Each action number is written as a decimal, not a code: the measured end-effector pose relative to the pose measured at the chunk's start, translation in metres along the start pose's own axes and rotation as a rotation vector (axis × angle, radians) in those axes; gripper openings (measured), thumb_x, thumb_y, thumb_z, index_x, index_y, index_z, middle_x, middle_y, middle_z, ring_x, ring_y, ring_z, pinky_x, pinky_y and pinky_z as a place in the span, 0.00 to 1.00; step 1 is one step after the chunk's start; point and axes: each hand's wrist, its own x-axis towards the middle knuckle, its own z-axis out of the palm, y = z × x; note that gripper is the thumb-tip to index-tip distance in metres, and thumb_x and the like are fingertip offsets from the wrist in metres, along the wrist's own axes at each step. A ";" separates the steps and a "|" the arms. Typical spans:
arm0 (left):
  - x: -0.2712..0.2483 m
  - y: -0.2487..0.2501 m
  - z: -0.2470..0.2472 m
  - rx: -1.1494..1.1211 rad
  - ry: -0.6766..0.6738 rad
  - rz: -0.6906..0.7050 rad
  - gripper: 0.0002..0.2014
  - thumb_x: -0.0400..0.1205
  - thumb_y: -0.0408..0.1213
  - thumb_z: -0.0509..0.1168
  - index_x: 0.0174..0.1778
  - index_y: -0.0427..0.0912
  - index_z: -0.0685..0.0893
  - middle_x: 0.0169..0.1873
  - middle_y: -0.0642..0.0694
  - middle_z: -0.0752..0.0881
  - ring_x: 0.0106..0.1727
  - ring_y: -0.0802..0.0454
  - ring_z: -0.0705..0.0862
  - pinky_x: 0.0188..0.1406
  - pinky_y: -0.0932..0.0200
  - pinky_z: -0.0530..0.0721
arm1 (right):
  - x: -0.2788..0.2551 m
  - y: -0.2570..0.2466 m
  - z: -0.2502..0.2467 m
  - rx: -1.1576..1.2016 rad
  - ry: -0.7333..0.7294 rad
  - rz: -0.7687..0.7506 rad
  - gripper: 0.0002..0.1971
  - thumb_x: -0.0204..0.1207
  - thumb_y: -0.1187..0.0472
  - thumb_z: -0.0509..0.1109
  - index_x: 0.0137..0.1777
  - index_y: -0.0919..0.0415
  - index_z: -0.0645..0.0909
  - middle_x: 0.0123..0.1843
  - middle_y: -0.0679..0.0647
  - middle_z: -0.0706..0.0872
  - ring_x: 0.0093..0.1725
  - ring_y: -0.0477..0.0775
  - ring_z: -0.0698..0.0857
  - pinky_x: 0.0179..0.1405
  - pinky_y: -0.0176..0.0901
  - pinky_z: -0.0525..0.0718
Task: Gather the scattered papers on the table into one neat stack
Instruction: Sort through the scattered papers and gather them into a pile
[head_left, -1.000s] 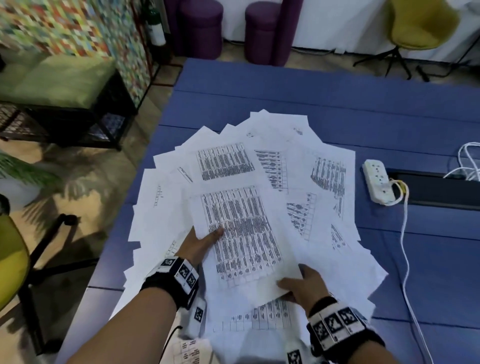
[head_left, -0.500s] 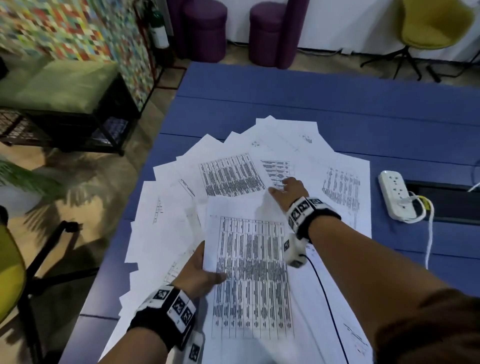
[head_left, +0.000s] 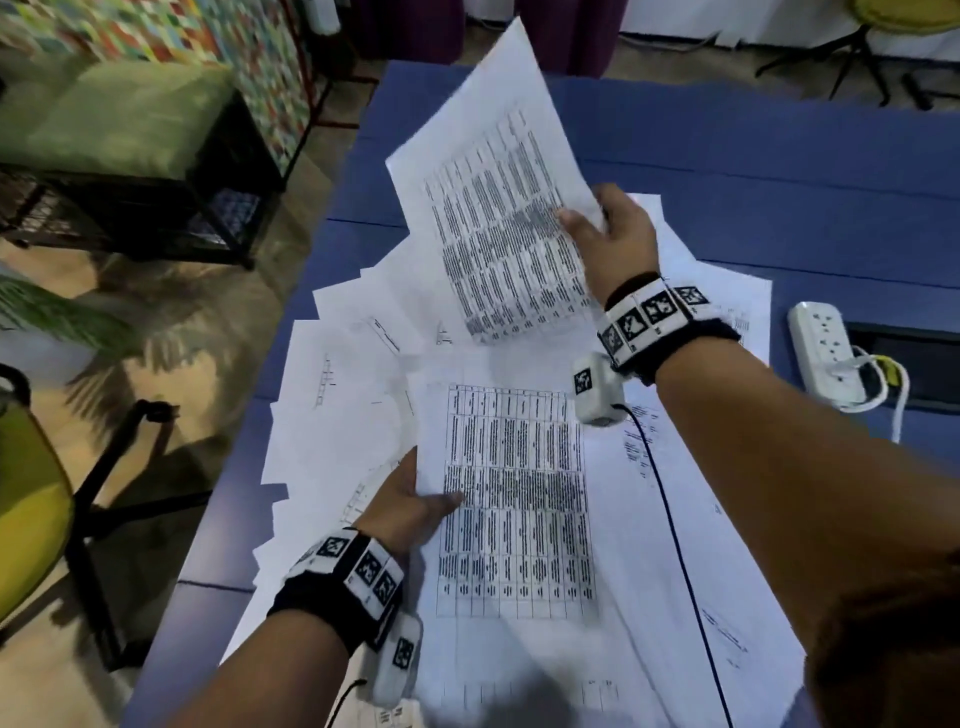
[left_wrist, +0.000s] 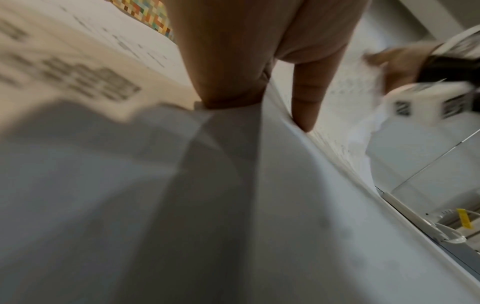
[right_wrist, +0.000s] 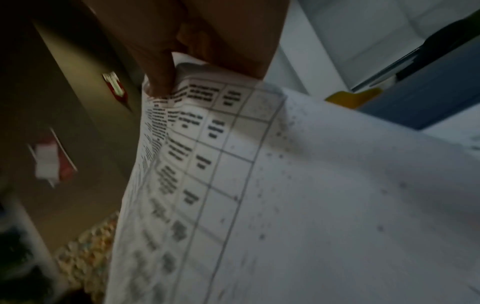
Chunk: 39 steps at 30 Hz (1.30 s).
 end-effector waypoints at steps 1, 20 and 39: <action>0.000 -0.001 -0.001 -0.030 0.015 -0.033 0.33 0.76 0.19 0.70 0.76 0.45 0.73 0.69 0.42 0.83 0.73 0.43 0.78 0.76 0.44 0.70 | -0.004 -0.015 -0.012 0.058 0.040 -0.094 0.07 0.74 0.52 0.72 0.50 0.51 0.82 0.49 0.44 0.89 0.51 0.47 0.86 0.54 0.48 0.84; -0.017 0.039 0.008 0.077 0.140 0.055 0.53 0.60 0.78 0.68 0.78 0.53 0.71 0.73 0.48 0.76 0.73 0.44 0.75 0.74 0.36 0.71 | -0.228 0.060 -0.064 -0.403 -0.219 0.609 0.22 0.84 0.57 0.63 0.74 0.67 0.72 0.73 0.61 0.77 0.72 0.60 0.75 0.62 0.39 0.70; -0.034 -0.022 0.009 0.318 0.248 0.028 0.47 0.78 0.47 0.74 0.85 0.34 0.54 0.84 0.38 0.59 0.83 0.38 0.61 0.80 0.43 0.64 | -0.274 0.111 -0.131 -0.647 -0.279 0.667 0.29 0.75 0.50 0.73 0.68 0.69 0.72 0.65 0.65 0.80 0.65 0.63 0.79 0.58 0.48 0.74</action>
